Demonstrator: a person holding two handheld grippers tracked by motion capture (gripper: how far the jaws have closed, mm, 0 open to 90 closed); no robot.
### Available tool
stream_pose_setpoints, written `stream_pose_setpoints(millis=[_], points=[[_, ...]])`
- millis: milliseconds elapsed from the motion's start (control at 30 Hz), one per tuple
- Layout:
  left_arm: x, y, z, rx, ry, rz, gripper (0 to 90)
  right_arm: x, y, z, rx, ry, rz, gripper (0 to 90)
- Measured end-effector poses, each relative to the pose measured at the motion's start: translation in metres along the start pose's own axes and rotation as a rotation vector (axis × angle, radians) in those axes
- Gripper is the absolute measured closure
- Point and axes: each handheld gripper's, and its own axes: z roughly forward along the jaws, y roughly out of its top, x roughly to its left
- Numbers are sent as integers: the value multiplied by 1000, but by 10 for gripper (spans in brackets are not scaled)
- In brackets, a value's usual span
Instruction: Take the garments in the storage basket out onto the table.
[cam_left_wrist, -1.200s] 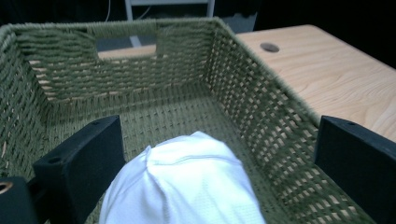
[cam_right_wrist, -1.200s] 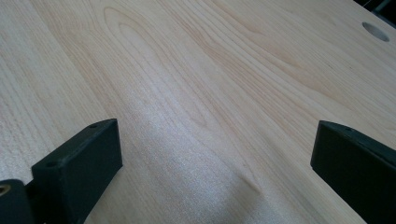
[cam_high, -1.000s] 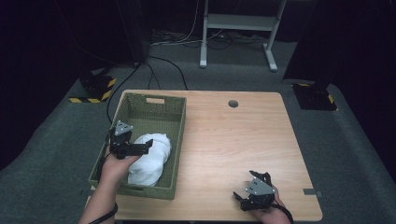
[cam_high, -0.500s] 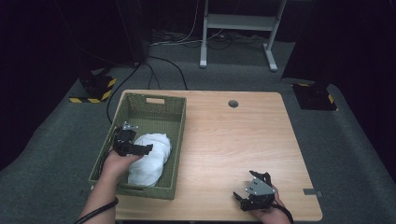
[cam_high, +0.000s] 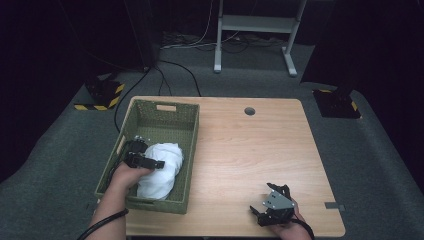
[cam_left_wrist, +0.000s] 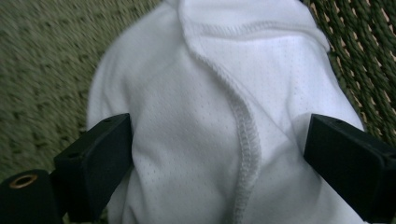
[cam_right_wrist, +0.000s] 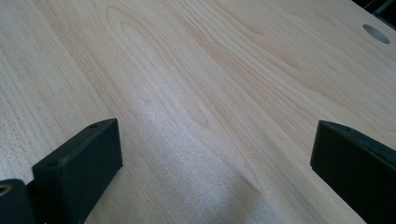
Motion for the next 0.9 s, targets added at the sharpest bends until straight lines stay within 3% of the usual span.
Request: stream_pose_setpoints(millis=[167,367,433,567,800,900], points=[[0,-1,5,31,-51,-17,104,0,0,0,0,1,-2,17],[-1,-3,7,37,-72,-5,121,0,0,0,1,1,-4,17],[-2,-3,7,42,-63,14,155,0,0,0,1,0,-11,17],[-10,-3,9,68,-20,90,228,1,0,0,5,-1,-11,18],[-14,-2,8,67,-26,115,386,1,0,0,5,-2,-13,18],[-14,-2,7,65,-27,106,434,1,0,0,4,-2,-13,18]])
